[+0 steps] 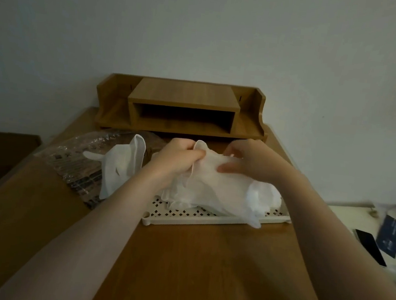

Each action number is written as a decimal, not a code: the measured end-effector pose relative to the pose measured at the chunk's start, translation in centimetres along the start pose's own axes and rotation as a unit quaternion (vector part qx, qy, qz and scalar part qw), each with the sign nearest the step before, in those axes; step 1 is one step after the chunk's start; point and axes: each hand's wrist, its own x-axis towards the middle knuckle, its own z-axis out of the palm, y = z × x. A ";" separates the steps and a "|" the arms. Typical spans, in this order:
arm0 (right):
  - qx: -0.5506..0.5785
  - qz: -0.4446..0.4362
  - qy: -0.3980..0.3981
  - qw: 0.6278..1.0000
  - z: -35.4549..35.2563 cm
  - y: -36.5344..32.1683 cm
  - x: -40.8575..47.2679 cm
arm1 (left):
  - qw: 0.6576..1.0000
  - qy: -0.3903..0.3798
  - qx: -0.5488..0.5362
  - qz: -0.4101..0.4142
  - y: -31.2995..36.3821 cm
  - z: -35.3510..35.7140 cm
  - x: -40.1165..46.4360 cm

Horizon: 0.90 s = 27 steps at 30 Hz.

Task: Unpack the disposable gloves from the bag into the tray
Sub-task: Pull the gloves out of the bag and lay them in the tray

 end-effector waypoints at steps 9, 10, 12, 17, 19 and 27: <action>0.260 0.054 -0.102 0.959 -2.3 6.3 -0.2 | 0.997 0.076 -0.019 0.009 -2.6 -0.2 1.6; 0.266 0.068 -0.081 0.958 -2.3 6.4 0.2 | 0.997 0.079 -0.011 0.008 -2.7 -0.3 1.7; 0.233 0.095 -0.026 0.968 -2.1 6.5 1.2 | 0.995 0.093 0.026 0.012 -3.0 -0.2 2.2; 0.033 0.098 -0.014 0.995 -0.3 6.6 4.0 | 0.979 0.132 0.151 0.020 -4.1 -0.3 3.1; 0.029 0.100 -0.021 0.994 0.6 6.8 4.7 | 0.977 0.132 0.166 0.010 -4.4 -0.3 3.4; -0.039 0.160 0.024 0.986 2.2 7.7 4.6 | 0.931 0.193 0.305 0.046 -4.3 -1.2 2.7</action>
